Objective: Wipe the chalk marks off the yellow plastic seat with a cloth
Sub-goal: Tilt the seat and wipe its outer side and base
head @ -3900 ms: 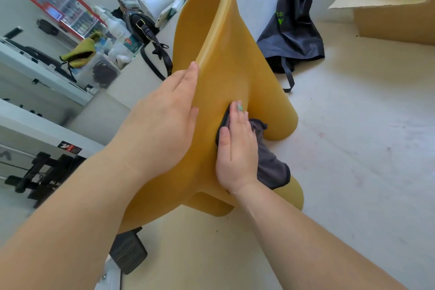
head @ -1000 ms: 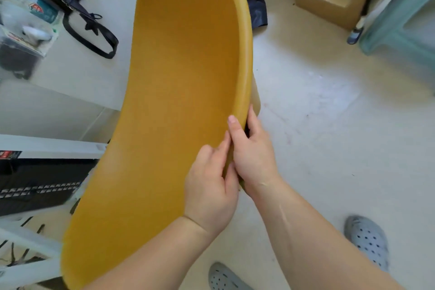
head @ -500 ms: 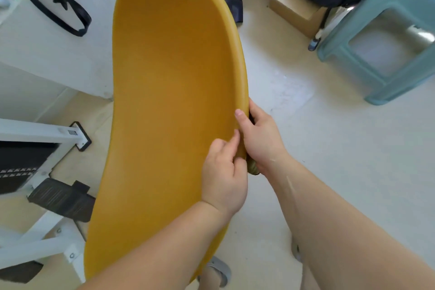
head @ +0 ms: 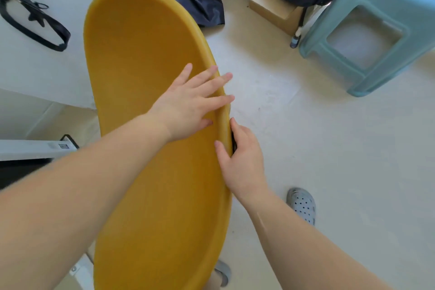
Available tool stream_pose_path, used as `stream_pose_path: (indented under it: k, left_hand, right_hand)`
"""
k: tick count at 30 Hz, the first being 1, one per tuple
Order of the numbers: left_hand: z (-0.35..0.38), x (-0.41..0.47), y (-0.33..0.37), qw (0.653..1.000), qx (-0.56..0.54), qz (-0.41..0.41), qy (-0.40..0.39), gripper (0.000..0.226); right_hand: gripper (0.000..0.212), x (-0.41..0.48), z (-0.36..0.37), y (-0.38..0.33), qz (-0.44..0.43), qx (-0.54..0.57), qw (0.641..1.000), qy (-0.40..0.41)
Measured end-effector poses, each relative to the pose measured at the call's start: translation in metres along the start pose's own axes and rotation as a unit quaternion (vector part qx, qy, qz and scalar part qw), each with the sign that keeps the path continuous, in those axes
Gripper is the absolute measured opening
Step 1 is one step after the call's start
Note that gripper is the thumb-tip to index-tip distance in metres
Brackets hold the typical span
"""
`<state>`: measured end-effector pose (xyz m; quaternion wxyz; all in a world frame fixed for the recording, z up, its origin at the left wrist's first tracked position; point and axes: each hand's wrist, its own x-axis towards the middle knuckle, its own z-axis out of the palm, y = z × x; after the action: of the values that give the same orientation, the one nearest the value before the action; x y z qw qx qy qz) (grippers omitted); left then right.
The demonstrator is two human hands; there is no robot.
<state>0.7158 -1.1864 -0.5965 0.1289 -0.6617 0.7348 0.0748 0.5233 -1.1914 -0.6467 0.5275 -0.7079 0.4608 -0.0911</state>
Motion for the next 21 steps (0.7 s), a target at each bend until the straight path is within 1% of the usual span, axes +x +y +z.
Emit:
stream_pose_path:
  k: [2, 4, 7, 10, 13, 16, 19, 21]
  left_hand:
    - [-0.006, 0.016, -0.010, 0.997, -0.004, 0.069, -0.035, 0.062]
    - [-0.007, 0.029, -0.016, 0.993, -0.033, 0.112, -0.024, 0.055]
    - [-0.008, 0.037, -0.020, 0.989, -0.074, 0.125, -0.007, 0.051]
    - [-0.007, 0.041, -0.029, 0.990, -0.076, 0.116, 0.010, 0.050]
    - [-0.008, 0.045, -0.046, 0.993, -0.080, 0.078, 0.023, 0.049]
    - [-0.012, 0.047, -0.069, 0.997, -0.078, -0.011, 0.023, 0.050]
    - [-0.013, 0.041, -0.096, 0.991, -0.078, -0.108, 0.005, 0.053]
    - [-0.009, 0.031, -0.113, 0.982, -0.091, -0.163, 0.000, 0.051]
  right_hand:
    - [0.075, -0.016, 0.003, 0.004, -0.002, -0.035, 0.999, -0.015]
    - [0.079, -0.027, 0.006, 0.007, -0.011, -0.050, 0.999, -0.018]
    - [0.077, -0.022, 0.006, 0.010, -0.031, -0.067, 0.997, -0.007]
    - [0.077, -0.003, -0.006, 0.006, -0.070, -0.103, 0.991, -0.044]
    - [0.078, 0.029, -0.021, -0.005, -0.102, -0.147, 0.980, -0.087]
    - [0.077, 0.070, -0.026, -0.026, -0.151, -0.209, 0.958, -0.122]
    - [0.073, 0.108, -0.021, -0.052, -0.208, -0.304, 0.918, -0.149]
    - [0.068, 0.124, -0.009, -0.068, -0.249, -0.368, 0.885, -0.143]
